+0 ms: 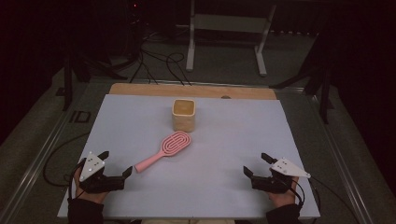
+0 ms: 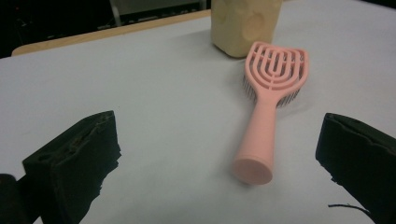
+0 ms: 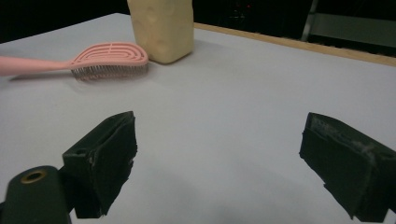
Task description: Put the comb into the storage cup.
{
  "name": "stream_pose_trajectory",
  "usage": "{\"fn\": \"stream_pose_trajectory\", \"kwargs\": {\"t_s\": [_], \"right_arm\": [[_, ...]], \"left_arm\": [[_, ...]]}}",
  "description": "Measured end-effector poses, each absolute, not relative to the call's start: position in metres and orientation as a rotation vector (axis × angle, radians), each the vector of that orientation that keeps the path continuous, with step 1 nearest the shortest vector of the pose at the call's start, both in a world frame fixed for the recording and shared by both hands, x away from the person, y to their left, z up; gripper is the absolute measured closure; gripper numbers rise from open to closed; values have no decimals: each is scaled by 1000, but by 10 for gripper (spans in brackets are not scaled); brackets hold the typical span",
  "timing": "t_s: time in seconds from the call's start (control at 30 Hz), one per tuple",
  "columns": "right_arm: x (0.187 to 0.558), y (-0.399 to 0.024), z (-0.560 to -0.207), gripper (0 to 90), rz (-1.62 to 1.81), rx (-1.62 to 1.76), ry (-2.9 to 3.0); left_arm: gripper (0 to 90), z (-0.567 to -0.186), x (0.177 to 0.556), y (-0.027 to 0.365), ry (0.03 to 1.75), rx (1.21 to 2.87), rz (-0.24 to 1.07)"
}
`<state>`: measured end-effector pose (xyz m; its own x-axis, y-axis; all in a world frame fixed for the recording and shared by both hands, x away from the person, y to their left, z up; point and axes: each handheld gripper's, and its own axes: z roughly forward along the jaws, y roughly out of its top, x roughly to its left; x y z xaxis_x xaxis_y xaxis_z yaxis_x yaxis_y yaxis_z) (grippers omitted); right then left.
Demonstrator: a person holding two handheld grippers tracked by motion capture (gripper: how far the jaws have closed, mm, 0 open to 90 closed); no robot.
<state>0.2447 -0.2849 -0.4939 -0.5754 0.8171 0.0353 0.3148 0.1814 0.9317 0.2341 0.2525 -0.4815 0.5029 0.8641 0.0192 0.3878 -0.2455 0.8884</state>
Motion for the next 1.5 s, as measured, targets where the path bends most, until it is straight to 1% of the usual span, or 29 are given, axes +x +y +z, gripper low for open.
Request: {"fn": "stream_pose_trajectory", "kwargs": {"t_s": [0.17,0.23,0.33,0.43,0.8,0.83,0.93,1.4,1.5], "right_arm": [[243,-285,-494,107,1383,1057,1981],[243,-286,-494,107,1384,1063,1978],[243,-287,-493,108,1385,1068,1969],[243,-289,-493,108,1391,1074,1956],[244,-288,-494,108,1385,1081,1958],[244,-288,-494,108,1384,1080,1958],[244,-288,-494,108,1383,1084,1958],[246,-288,-496,108,1377,1091,1966],[246,-288,-496,108,1374,1092,1969]], "left_arm": [[2,-477,238,247,1036,1868,648],[2,-475,242,243,1069,1895,649],[2,-474,244,237,1077,1919,614],[3,-470,247,233,1070,1947,615],[3,-452,259,226,1082,1969,618],[3,-445,263,223,1079,1996,624],[3,-441,268,220,1073,2025,634],[2,-436,283,205,1043,2130,596],[2,-436,289,197,1034,2173,584]]}}
